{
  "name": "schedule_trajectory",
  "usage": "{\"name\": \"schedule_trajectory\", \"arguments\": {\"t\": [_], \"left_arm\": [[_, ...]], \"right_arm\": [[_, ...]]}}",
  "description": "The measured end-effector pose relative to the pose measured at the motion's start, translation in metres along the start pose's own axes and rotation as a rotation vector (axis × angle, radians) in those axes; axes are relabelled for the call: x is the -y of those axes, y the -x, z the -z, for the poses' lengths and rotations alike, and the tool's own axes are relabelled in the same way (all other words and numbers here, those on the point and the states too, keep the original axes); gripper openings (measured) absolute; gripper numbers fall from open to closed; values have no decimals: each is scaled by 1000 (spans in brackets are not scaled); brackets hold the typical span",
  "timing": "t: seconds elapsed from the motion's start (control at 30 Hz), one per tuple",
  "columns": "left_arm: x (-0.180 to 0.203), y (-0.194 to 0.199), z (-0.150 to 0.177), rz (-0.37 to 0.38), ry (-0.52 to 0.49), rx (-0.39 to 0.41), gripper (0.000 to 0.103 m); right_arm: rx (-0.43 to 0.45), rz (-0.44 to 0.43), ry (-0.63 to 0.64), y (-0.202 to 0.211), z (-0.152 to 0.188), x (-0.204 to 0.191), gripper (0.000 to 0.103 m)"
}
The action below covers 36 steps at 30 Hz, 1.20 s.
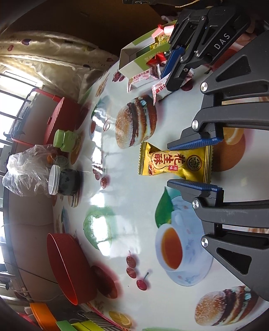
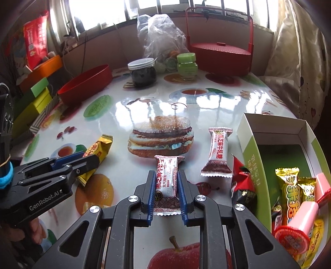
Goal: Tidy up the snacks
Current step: 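Grasp the yellow packet with the left tool while the right tool holds its bar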
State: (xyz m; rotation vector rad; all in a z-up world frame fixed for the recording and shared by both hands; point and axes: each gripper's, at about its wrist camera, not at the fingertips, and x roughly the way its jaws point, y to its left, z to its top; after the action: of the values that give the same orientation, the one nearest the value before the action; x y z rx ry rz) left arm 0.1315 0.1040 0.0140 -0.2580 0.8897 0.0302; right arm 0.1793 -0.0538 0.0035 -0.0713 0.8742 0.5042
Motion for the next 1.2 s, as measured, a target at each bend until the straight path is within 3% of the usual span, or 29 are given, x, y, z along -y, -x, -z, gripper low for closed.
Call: {"name": "schedule_trajectory", "arguments": {"t": [0.53,0.9,1.03,1.2], "left_arm": [[17,1,10,17,-23,-24,29],[25,-12,-2,-85,-80,-29,34],[27,-12,-2,-81,-97,-23,34],[29,-10,0,-79,-107,-20,26]], "right_arm": [[33,-10,-52,21,12,12,19],[44,-9,-54,27,13,11,19],[53,-7,-56,29,13,12,19],[60,-10,-60,32,14,12,19]]}}
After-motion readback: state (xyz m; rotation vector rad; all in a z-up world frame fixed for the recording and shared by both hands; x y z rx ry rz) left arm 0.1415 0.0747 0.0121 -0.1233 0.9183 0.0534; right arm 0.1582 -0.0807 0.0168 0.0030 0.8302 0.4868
